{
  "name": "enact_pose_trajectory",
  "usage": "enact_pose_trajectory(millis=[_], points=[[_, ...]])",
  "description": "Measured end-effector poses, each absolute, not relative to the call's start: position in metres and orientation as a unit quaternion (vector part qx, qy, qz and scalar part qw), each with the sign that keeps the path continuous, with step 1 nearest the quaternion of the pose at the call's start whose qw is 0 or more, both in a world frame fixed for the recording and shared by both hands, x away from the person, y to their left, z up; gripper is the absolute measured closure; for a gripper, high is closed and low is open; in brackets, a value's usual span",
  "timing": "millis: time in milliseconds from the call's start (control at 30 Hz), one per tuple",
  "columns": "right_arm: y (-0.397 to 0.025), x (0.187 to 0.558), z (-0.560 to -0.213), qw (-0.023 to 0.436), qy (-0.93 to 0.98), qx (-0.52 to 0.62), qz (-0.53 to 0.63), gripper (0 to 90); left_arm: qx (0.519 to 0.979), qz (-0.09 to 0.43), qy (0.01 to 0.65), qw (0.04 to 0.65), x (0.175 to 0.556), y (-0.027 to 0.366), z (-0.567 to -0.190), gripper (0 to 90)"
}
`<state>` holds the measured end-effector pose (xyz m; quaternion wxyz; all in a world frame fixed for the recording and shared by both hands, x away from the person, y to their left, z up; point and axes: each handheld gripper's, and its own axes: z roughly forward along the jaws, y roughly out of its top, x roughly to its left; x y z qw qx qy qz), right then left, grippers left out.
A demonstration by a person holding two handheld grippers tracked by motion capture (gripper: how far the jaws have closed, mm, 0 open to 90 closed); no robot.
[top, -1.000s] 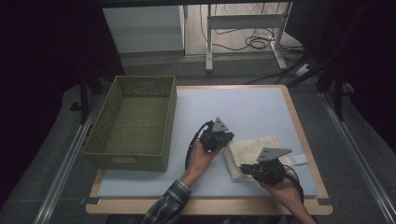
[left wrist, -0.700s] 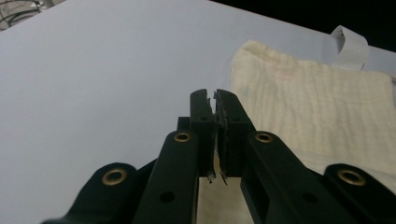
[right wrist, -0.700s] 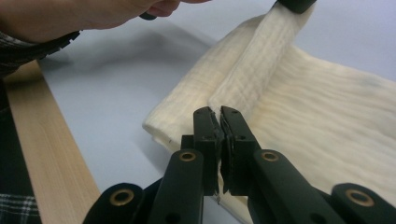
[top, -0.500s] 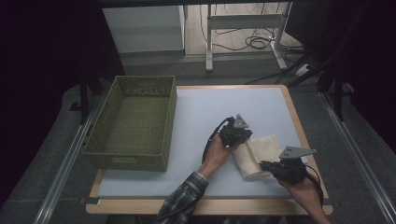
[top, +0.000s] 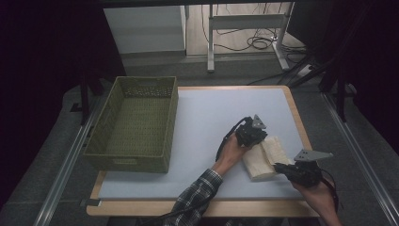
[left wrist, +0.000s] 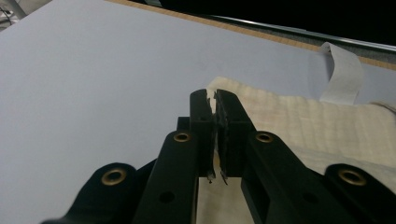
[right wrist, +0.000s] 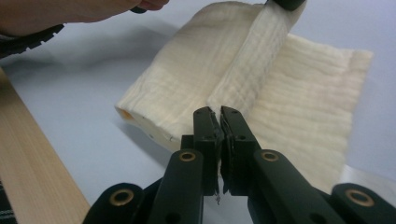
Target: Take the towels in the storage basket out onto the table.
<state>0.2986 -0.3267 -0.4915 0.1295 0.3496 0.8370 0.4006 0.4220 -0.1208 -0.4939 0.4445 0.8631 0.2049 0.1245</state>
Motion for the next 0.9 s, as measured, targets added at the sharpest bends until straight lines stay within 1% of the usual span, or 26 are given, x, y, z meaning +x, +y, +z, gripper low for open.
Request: enact_pose_trajectory(millis=[167, 600, 733, 800, 867, 900], points=[[-0.333, 0.300, -0.496, 0.131, 0.835, 0.360, 0.396, 85.8, 0.870, 0.129, 0.201, 0.431, 0.425, -0.131, -0.497, 85.9], [-0.342, 0.303, -0.499, 0.138, 0.829, 0.371, 0.395, 85.7, 0.869, 0.135, 0.203, 0.430, 0.428, -0.145, -0.502, 85.6], [-0.344, 0.304, -0.500, 0.138, 0.828, 0.375, 0.394, 85.5, 0.870, 0.129, 0.211, 0.426, 0.431, -0.148, -0.506, 84.4], [-0.345, 0.305, -0.502, 0.137, 0.828, 0.377, 0.391, 85.1, 0.869, 0.126, 0.216, 0.426, 0.433, -0.148, -0.507, 80.9], [-0.346, 0.305, -0.504, 0.134, 0.828, 0.381, 0.389, 84.5, 0.863, 0.128, 0.219, 0.436, 0.433, -0.146, -0.507, 74.4], [-0.347, 0.305, -0.504, 0.134, 0.828, 0.381, 0.390, 84.0, 0.860, 0.130, 0.221, 0.442, 0.432, -0.146, -0.506, 69.7]])
